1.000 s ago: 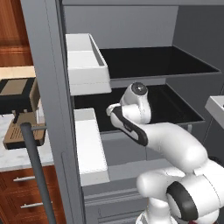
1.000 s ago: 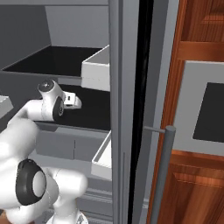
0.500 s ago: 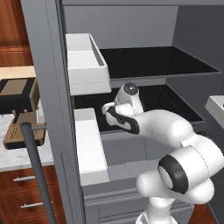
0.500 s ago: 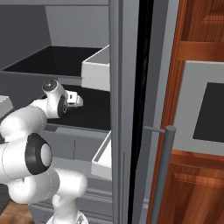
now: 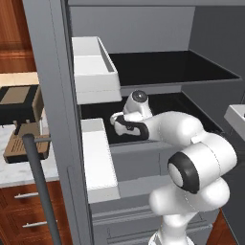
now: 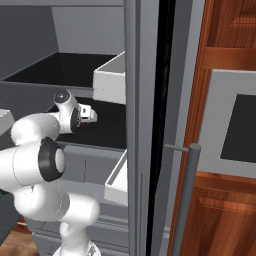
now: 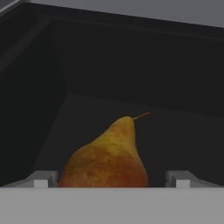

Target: Place the cold items (bell pepper and pear) from the fridge in one tupperware on the dining counter. Place the warm items (kebab skewer and hot dog) in the stove area in another tupperware.

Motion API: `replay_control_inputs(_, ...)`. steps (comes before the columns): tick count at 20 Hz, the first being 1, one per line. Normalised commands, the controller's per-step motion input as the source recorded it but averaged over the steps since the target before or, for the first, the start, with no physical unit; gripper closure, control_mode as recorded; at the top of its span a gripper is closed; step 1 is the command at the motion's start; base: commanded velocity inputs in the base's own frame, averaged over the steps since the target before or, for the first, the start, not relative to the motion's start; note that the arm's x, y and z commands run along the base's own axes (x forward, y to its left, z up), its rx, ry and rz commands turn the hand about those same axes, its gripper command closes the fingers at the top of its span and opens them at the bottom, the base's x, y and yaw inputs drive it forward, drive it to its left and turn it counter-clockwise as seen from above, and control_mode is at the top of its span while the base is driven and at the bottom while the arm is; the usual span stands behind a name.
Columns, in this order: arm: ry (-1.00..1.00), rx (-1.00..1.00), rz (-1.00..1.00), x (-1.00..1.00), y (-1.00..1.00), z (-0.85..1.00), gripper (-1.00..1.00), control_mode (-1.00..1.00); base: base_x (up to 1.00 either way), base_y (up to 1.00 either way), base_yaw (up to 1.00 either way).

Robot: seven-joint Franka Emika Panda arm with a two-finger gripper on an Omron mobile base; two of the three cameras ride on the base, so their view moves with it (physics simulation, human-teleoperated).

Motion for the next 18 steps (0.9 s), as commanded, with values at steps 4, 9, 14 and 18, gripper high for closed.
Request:
replay_control_inputs(4,0.00,0.00,0.00,0.02,0.01,0.00,1.00,-1.00,0.00,0.00,0.00)
replay_control_inputs(9,-0.04,0.00,-0.06,-0.47,-0.02,0.00,1.00,-1.00,0.00,0.00,0.00)
replay_control_inputs(14,-0.03,0.00,-0.18,-1.00,-0.28,0.05,1.00,-1.00,0.00,0.00,0.00)
replay_control_inputs(18,0.00,0.01,-0.17,-1.00,-0.36,0.47,1.00,-1.00,0.00,0.00,0.00)
